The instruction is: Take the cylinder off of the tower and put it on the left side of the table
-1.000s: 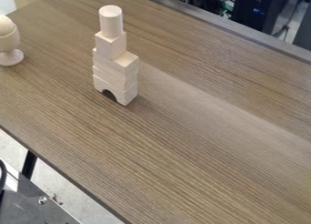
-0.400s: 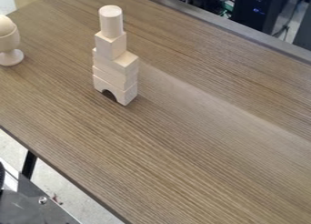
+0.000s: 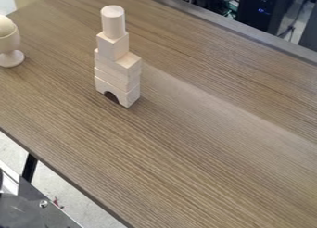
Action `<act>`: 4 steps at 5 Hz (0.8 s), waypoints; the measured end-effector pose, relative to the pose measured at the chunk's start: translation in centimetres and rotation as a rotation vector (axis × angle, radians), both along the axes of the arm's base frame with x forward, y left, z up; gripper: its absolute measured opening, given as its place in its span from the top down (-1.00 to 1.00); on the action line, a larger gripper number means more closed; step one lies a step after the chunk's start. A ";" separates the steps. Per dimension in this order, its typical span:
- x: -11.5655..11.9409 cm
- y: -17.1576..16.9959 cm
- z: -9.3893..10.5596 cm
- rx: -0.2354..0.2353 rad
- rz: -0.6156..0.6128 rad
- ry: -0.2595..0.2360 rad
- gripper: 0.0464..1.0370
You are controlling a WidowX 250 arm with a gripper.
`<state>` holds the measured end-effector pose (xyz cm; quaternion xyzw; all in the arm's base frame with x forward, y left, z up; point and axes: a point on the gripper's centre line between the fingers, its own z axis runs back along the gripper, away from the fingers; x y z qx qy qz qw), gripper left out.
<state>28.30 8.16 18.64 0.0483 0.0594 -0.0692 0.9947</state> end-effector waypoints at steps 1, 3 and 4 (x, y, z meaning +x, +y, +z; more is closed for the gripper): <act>-0.8 0.9 -1.1 0.009 0.028 0.030 -0.92; -1.7 2.1 -2.4 0.028 0.059 0.052 -0.92; -2.0 2.3 -2.6 0.014 0.068 0.063 -0.92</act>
